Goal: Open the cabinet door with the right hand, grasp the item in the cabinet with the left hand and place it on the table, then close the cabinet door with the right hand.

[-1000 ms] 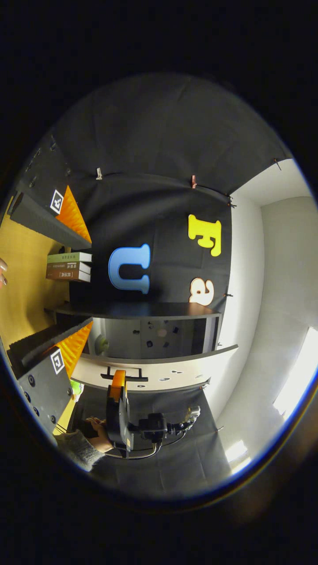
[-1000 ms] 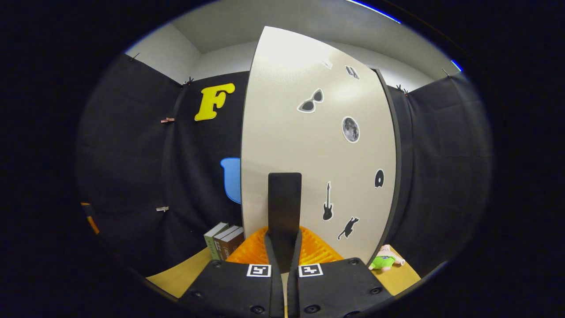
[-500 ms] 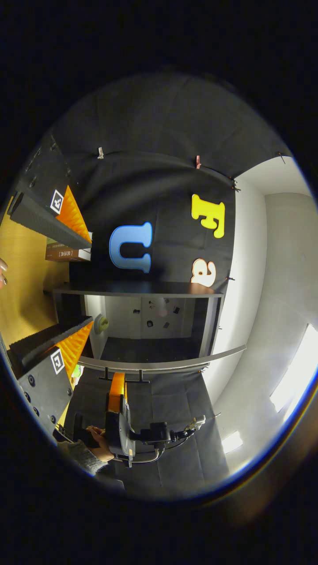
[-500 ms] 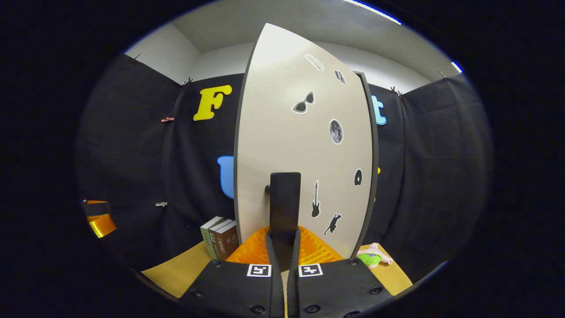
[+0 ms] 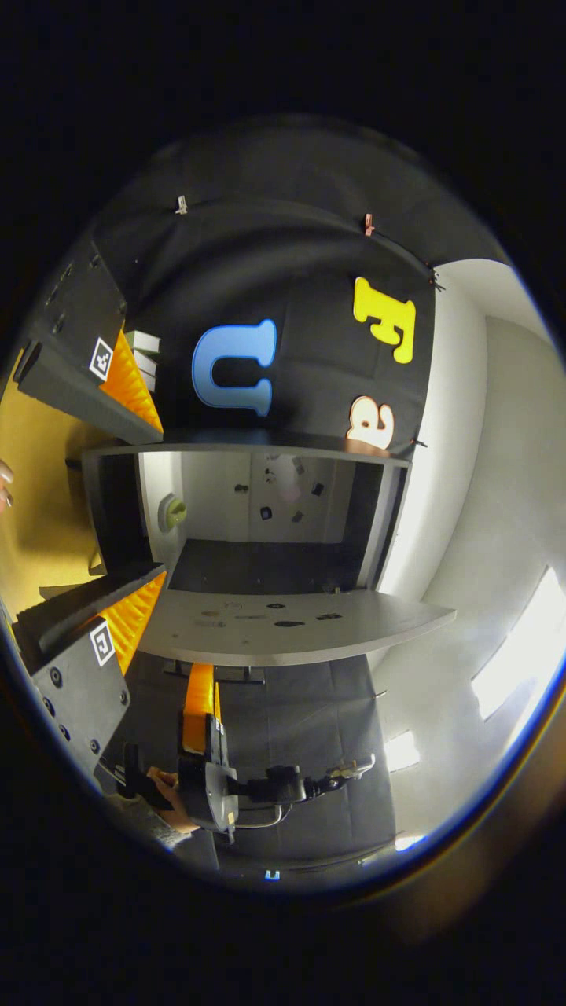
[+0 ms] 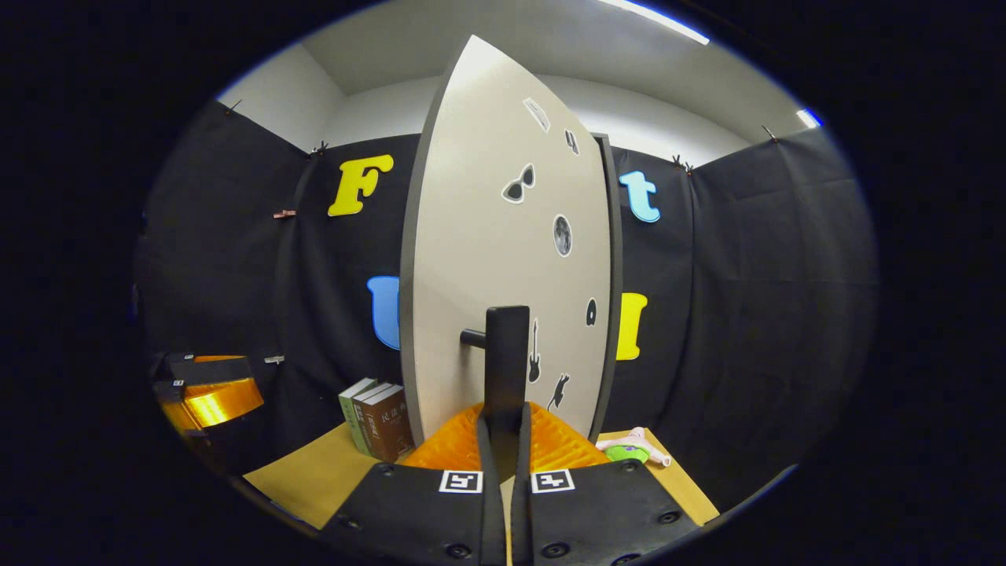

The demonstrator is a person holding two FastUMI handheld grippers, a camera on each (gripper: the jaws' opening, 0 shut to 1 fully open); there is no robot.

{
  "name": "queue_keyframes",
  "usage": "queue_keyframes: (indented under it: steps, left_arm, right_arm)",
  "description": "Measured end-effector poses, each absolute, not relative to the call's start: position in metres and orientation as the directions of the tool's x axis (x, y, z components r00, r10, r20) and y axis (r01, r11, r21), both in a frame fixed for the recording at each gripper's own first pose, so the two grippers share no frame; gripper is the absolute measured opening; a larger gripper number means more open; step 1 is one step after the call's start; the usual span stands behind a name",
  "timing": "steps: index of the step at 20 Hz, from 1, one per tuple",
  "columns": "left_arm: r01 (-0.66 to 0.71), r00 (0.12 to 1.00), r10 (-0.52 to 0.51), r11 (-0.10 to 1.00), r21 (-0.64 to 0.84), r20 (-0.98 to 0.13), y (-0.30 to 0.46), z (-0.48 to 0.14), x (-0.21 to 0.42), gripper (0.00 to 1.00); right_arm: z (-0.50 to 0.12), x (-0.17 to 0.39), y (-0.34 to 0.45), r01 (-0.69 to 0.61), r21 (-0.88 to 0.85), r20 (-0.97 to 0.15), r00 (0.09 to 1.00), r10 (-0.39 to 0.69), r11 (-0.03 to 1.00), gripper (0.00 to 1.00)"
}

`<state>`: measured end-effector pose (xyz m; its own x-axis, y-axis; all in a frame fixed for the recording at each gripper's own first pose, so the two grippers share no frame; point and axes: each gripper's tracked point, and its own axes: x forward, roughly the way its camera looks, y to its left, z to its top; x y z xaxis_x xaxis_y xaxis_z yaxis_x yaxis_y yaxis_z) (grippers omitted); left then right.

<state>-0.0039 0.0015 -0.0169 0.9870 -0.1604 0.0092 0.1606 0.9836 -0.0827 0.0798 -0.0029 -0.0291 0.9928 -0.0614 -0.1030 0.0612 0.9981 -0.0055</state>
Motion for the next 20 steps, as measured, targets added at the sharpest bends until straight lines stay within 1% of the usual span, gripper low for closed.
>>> queue_keyframes:
  steps: [3, 4, 5, 8, 11, 17, 18, 19, 20]
  left_arm:
    - [0.192, 0.981, -0.191, 0.974, -0.120, 0.018, -0.032, -0.021, 0.014, 0.95]
    - [0.202, 0.979, -0.201, 0.971, -0.129, 0.015, -0.044, -0.021, 0.019, 0.96]
    - [0.211, 0.977, -0.211, 0.969, -0.130, 0.014, -0.056, -0.022, 0.026, 0.94]
    - [0.214, 0.977, -0.213, 0.970, -0.113, 0.026, -0.092, -0.019, 0.046, 0.94]
    - [0.230, 0.973, -0.229, 0.966, -0.118, 0.018, -0.130, -0.024, 0.066, 0.94]
    - [0.216, 0.976, -0.220, 0.966, -0.143, -0.009, -0.172, -0.032, 0.096, 0.95]
    - [0.212, 0.976, -0.215, 0.967, -0.138, -0.010, -0.176, -0.032, 0.101, 0.96]
    - [0.209, 0.977, -0.212, 0.969, -0.134, -0.010, -0.180, -0.032, 0.106, 0.94]
    - [0.204, 0.978, -0.206, 0.970, -0.131, -0.008, -0.184, -0.030, 0.110, 0.94]
  right_arm:
    - [-0.028, 0.075, -0.018, 0.047, 0.020, -0.108, 0.993, -0.045, 0.999, 0.07]
    - [-0.027, 0.072, -0.022, 0.036, 0.029, -0.109, 0.994, -0.032, 0.999, 0.07]
    - [-0.026, 0.069, -0.026, 0.021, 0.036, -0.110, 0.994, -0.017, 0.999, 0.07]
    - [-0.024, 0.061, -0.037, -0.025, 0.053, -0.108, 0.994, 0.031, 0.998, 0.07]
    - [-0.022, 0.056, -0.055, -0.052, 0.054, -0.106, 0.993, 0.058, 0.997, 0.07]
    - [-0.021, 0.051, -0.082, -0.058, 0.047, -0.089, 0.994, 0.062, 0.997, 0.07]
    - [-0.020, 0.052, -0.086, -0.062, 0.045, -0.088, 0.994, 0.066, 0.997, 0.07]
    - [-0.020, 0.052, -0.090, -0.065, 0.048, -0.086, 0.994, 0.069, 0.997, 0.07]
    - [-0.020, 0.051, -0.095, -0.065, 0.052, -0.084, 0.994, 0.069, 0.996, 0.07]
